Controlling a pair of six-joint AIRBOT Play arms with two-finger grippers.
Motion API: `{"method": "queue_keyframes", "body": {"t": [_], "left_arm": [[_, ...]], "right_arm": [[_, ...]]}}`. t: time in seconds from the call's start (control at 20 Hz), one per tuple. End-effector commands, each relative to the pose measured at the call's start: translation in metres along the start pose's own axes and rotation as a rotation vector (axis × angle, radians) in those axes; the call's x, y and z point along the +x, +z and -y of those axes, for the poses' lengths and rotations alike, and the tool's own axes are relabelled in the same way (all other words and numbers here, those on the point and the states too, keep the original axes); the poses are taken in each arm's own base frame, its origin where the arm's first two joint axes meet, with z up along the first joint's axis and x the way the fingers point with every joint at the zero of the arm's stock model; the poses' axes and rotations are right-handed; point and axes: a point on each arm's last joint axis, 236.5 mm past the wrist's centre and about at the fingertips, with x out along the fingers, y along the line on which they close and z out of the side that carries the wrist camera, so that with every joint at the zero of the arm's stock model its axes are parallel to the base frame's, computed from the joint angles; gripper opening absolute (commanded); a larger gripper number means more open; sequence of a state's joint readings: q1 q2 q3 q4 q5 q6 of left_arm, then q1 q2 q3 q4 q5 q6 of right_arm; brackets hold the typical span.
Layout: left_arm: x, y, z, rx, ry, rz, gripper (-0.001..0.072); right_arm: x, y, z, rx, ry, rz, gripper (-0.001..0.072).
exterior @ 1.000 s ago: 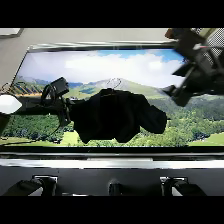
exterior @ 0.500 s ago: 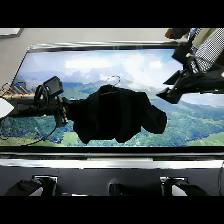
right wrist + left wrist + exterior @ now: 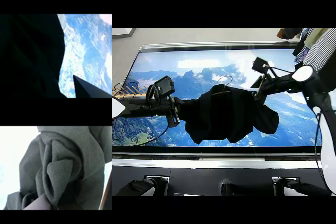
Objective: Fold the clothes and pants, and hang the long-sleeved shirts on hangers.
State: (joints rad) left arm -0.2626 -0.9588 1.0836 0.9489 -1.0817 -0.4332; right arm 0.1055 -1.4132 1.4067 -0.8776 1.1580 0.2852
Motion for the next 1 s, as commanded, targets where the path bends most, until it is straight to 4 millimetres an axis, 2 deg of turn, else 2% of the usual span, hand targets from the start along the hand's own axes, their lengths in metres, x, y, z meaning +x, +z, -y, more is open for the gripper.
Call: {"method": "queue_keyframes", "body": {"t": [0.0,0.05,0.1,0.15,0.2,0.3,0.35,0.4,0.5,0.6,0.65,0.75,0.95], "left_arm": [[0.000,0.000,0.001,0.000,-0.003,0.000,0.0015],[0.000,0.000,0.001,0.000,-0.002,0.000,0.0015],[0.000,0.000,0.001,0.000,-0.002,0.000,0.0016],[0.000,0.000,0.001,0.000,-0.002,0.000,0.0017],[0.000,0.000,0.001,0.000,-0.002,0.000,0.0017],[0.000,0.000,0.001,0.000,-0.002,0.000,0.0023],[0.000,0.000,0.001,0.000,-0.002,0.000,0.0057],[0.000,0.000,0.000,-0.001,-0.001,0.001,0.0147],[0.000,0.001,0.000,-0.004,0.001,0.002,0.0382],[0.000,0.001,-0.002,-0.004,0.008,0.005,0.0435],[0.000,0.003,-0.006,-0.030,0.026,0.014,0.0516],[-0.002,0.013,-0.028,-0.221,0.113,0.069,0.0634],[-0.017,0.032,-0.076,-0.555,0.276,0.230,0.0635]], "right_arm": [[0.017,0.000,-0.012,-0.015,0.052,-0.008,0.0514],[0.016,0.000,-0.016,-0.020,0.066,-0.014,0.0424],[0.013,-0.001,-0.021,-0.027,0.080,-0.021,0.0290],[0.007,-0.001,-0.026,-0.036,0.094,-0.030,0.0053],[0.001,-0.001,-0.031,-0.055,0.100,-0.043,0.0028],[-0.016,-0.001,-0.036,-0.093,0.087,-0.071,0.0027],[-0.026,0.000,-0.037,-0.106,0.065,-0.087,0.0026],[-0.037,0.002,-0.038,-0.117,0.040,-0.099,0.0025],[-0.059,0.006,-0.040,-0.115,-0.011,-0.119,0.0024],[-0.080,0.012,-0.048,-0.106,-0.043,-0.121,0.0023],[-0.089,0.014,-0.052,-0.104,-0.054,-0.126,0.0023],[-0.107,0.013,-0.058,-0.090,-0.088,-0.148,0.0022],[-0.138,0.007,-0.054,0.011,-0.210,-0.190,0.0022]]}}
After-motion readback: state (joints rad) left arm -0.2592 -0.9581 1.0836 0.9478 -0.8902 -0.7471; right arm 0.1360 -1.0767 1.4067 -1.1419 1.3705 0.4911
